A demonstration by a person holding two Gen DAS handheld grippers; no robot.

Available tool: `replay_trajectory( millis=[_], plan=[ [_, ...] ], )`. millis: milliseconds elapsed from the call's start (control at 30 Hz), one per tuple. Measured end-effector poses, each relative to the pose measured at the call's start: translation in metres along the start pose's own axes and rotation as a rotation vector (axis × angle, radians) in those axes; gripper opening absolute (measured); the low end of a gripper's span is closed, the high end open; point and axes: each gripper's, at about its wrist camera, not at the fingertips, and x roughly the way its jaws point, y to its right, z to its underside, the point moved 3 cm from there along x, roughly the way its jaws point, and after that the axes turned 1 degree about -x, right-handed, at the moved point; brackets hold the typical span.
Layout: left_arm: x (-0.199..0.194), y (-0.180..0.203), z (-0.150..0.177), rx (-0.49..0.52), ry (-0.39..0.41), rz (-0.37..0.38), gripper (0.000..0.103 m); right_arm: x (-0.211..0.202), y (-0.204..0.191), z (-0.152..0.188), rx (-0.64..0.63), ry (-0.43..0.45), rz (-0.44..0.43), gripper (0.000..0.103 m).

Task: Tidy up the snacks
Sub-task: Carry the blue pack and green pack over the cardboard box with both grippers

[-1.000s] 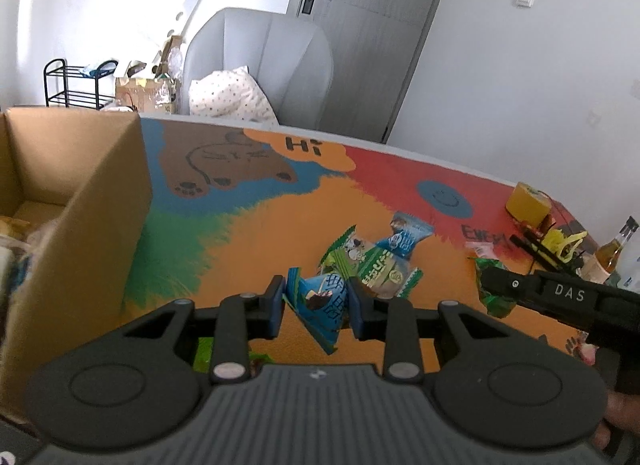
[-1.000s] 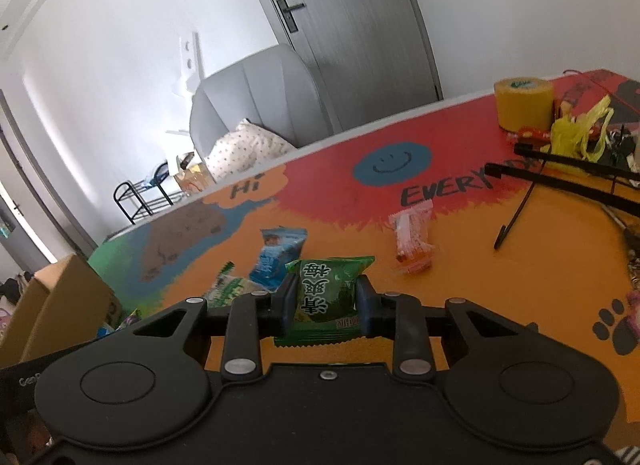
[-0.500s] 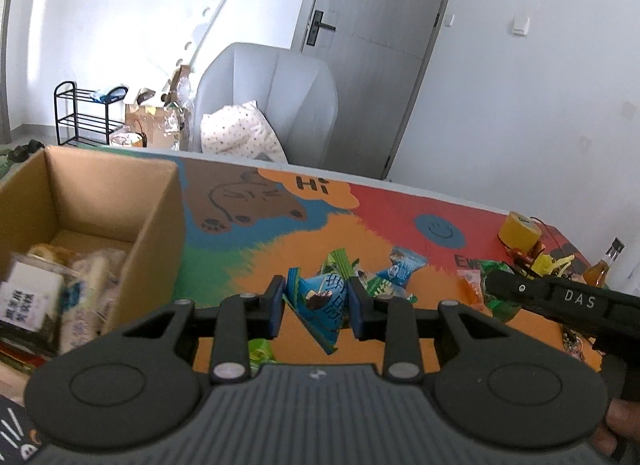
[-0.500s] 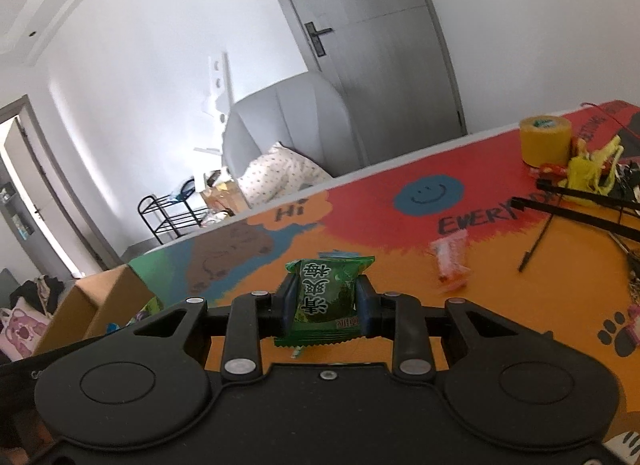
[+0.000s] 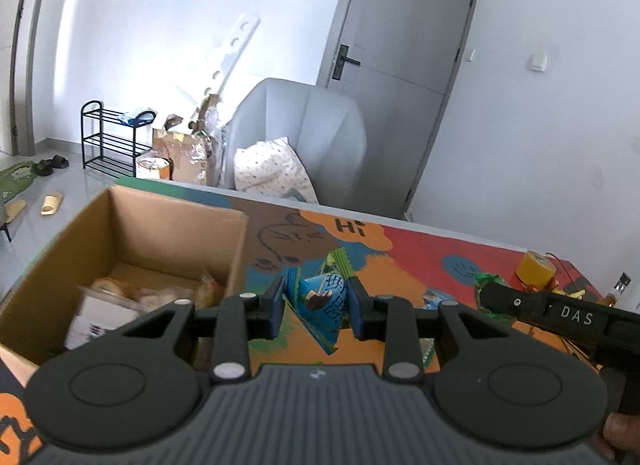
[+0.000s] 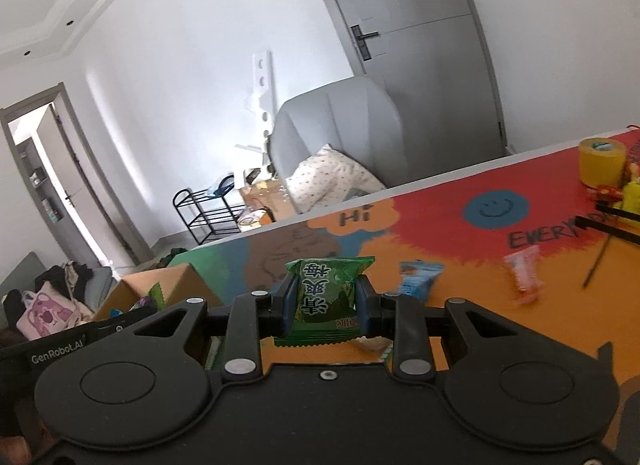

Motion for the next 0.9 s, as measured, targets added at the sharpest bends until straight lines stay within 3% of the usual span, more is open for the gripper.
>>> replay_trajectory(
  millis=[900],
  plan=[
    [-0.022,-0.099,-0.03,-0.104,0.073,-0.148,0.031,0.038,-0.103,-0.003,-0.117,-0.044,-0.153,0.028]
  ],
)
